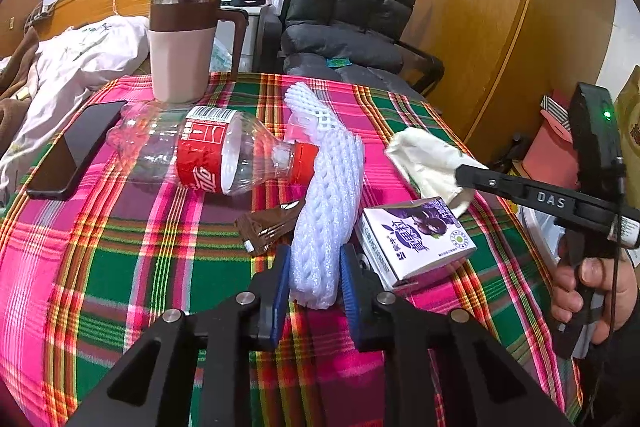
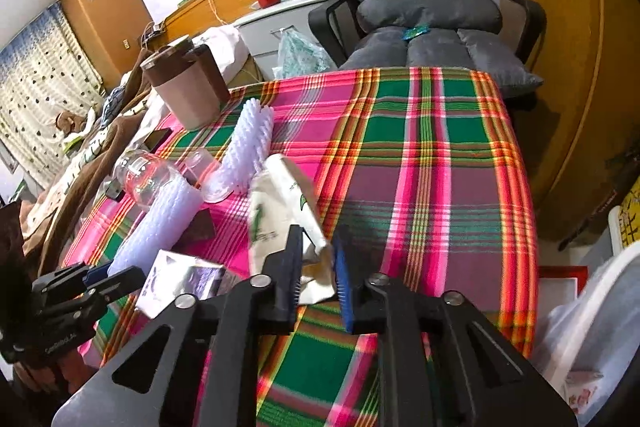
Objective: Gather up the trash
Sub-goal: 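Grasp the white foam net with the left tool while the right tool grasps the cream cloth bag, then carry the foam net and cloth bag in both tools over the trash bin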
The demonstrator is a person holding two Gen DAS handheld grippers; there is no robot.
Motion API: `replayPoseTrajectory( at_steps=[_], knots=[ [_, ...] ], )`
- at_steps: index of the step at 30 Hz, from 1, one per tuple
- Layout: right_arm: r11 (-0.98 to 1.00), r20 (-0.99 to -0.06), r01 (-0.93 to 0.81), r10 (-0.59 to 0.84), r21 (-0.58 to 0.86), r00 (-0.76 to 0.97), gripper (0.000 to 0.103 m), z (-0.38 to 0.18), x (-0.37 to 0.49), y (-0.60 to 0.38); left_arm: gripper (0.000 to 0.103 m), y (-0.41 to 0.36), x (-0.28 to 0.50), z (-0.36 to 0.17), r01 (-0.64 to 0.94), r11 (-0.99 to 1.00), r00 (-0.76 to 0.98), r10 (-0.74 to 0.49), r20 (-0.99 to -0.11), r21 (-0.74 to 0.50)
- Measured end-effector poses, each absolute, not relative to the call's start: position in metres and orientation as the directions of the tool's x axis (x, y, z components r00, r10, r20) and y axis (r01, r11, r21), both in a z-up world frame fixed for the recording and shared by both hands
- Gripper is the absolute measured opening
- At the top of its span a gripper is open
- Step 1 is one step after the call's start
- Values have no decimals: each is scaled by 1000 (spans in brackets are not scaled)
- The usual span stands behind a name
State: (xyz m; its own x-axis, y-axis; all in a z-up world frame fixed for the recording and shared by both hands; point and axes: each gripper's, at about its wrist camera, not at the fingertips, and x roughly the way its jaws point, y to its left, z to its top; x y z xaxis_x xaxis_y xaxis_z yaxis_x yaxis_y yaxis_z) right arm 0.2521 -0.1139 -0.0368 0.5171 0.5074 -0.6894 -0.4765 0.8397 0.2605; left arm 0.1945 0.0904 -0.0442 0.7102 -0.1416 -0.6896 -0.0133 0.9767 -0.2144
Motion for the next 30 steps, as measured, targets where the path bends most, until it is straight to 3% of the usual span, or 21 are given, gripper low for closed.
replayPoseTrajectory(
  at_steps=[30],
  knots=[
    [857, -592, -441, 506, 267, 627, 11, 4, 134, -162, 21, 29, 71, 3, 24, 971, 745, -177, -643, -239]
  ],
)
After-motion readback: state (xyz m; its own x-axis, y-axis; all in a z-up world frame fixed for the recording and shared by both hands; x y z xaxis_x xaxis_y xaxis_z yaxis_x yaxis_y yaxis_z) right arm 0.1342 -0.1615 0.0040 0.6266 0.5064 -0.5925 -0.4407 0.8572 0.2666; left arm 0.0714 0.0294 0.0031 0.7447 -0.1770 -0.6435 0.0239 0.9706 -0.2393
